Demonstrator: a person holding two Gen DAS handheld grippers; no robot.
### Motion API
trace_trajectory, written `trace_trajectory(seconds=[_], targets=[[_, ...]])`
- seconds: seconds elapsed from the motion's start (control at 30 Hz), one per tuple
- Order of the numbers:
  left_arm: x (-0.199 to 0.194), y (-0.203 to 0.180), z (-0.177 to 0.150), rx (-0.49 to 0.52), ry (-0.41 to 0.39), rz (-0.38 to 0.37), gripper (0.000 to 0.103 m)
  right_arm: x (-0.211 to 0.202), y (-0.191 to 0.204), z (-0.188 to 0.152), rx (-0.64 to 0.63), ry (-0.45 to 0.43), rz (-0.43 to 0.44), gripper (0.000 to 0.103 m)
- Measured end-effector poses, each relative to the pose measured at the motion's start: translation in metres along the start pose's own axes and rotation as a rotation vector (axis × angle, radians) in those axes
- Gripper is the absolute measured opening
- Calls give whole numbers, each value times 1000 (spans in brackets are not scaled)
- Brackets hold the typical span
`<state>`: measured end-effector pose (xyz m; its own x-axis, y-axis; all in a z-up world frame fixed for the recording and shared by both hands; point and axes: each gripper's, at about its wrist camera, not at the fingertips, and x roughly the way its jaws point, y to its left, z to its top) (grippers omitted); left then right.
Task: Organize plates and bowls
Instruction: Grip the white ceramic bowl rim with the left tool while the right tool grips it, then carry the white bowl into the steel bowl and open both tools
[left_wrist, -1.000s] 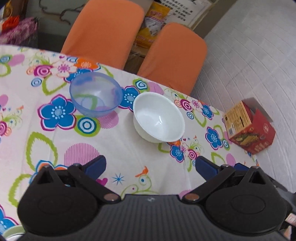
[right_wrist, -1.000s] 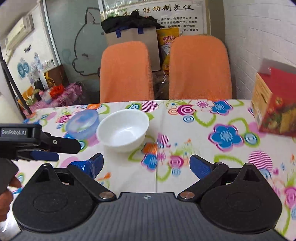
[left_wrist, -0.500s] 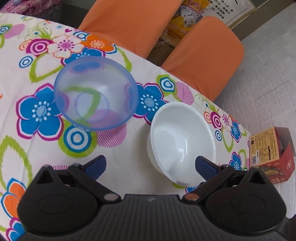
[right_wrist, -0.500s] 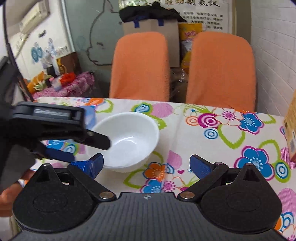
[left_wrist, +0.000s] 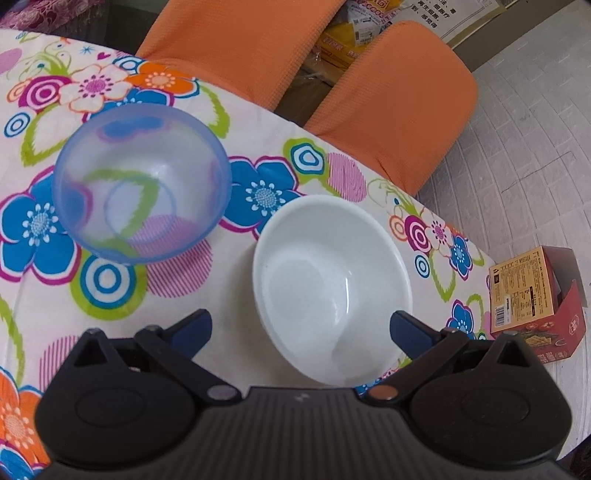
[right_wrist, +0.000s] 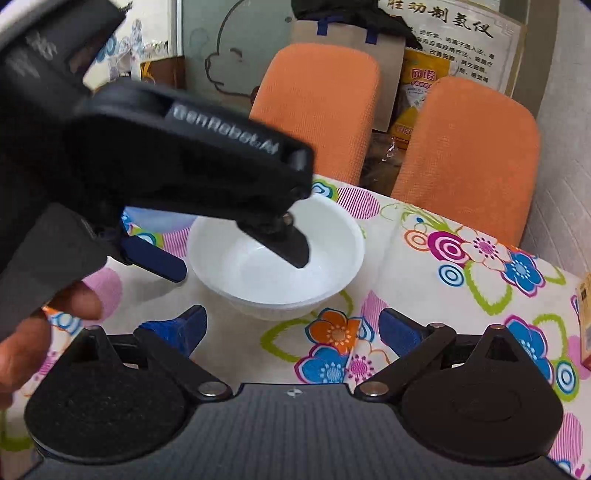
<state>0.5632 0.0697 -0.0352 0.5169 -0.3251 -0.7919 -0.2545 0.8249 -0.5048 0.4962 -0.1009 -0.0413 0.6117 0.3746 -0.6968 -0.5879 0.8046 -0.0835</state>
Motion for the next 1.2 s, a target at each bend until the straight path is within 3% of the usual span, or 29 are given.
trace_trajectory(seconds=[0.13, 0.2, 0.27, 0.3, 0.33, 0.53, 0.83, 1.0, 1.2], targets=[[4, -6, 0, 44, -13, -12, 97, 21, 10, 0, -84, -13, 7, 85], [7, -9, 3, 73, 1, -23, 69, 24, 8, 1, -66, -31, 54, 86], [9, -14, 5, 123, -3, 2, 67, 24, 7, 3, -49, -43, 63, 84], [10, -16, 5, 154, -9, 16, 47, 24, 6, 4, -38, -52, 60, 83], [10, -16, 5, 174, -10, 26, 44, 24, 3, 5, -19, -61, 64, 83], [7, -14, 1, 181, 39, -32, 44, 15, 0, 9, 42, -100, 44, 76], [-25, -32, -24, 236, 16, -71, 44, -29, 12, -1, 42, -168, 9, 76], [-73, -47, -62, 297, -19, -101, 45, -87, 34, -16, 3, -211, -20, 76], [-125, -55, -141, 381, -9, -130, 45, -167, 70, -68, -4, -214, -60, 76]])
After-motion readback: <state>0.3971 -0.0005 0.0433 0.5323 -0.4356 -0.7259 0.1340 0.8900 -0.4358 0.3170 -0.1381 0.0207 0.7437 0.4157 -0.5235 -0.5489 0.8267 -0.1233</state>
